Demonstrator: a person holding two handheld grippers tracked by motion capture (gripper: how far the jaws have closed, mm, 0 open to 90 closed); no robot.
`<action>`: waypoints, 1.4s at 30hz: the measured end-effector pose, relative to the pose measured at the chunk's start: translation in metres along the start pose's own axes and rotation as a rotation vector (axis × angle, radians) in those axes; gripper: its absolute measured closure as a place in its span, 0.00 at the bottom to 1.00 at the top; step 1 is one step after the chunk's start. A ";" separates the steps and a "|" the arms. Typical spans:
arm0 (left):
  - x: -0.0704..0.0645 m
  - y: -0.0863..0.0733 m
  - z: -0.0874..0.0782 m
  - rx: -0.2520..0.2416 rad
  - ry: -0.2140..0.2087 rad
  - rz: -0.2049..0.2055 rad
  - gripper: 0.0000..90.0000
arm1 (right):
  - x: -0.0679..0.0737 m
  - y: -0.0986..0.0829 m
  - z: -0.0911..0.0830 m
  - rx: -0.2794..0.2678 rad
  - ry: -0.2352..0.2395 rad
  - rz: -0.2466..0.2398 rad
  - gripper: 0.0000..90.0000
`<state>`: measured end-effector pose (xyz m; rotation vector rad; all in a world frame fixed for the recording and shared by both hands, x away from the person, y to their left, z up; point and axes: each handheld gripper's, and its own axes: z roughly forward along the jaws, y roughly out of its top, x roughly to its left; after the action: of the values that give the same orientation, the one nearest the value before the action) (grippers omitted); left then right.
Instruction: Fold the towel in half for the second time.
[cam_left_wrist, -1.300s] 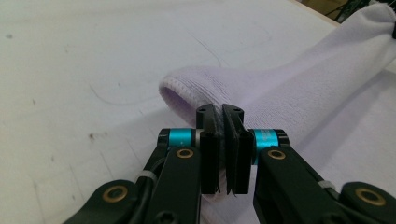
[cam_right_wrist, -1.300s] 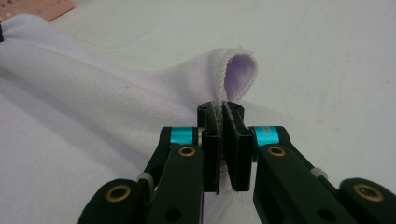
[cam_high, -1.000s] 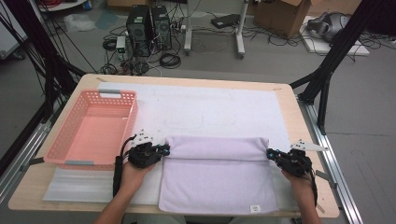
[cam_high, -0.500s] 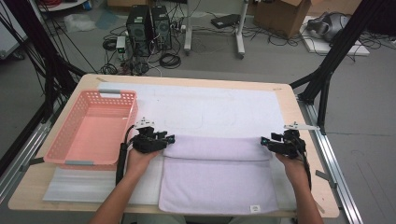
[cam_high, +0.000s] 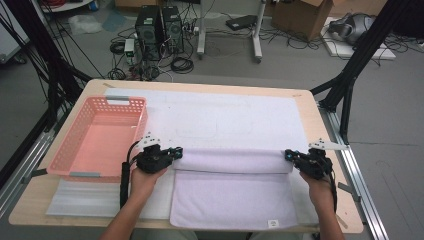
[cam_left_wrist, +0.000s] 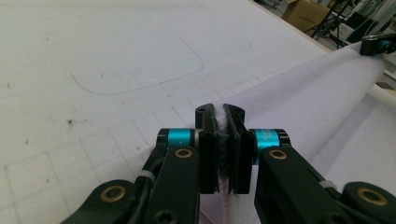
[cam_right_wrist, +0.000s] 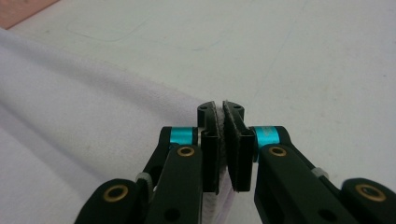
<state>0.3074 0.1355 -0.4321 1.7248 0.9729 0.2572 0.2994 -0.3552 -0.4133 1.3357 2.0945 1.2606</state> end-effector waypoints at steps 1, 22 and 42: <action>-0.003 -0.004 -0.005 -0.015 -0.004 0.008 0.94 | 0.002 -0.003 -0.003 -0.009 0.000 -0.004 0.95; -0.037 -0.035 -0.038 -0.021 -0.038 0.050 0.49 | 0.036 -0.051 -0.054 -0.049 0.038 -0.017 0.62; -0.048 -0.045 -0.044 0.062 -0.101 0.052 0.93 | 0.049 -0.063 -0.058 0.035 0.125 -0.092 0.96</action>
<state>0.2290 0.1358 -0.4409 1.8039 0.8716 0.1736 0.2015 -0.3523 -0.4264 1.1884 2.2452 1.3045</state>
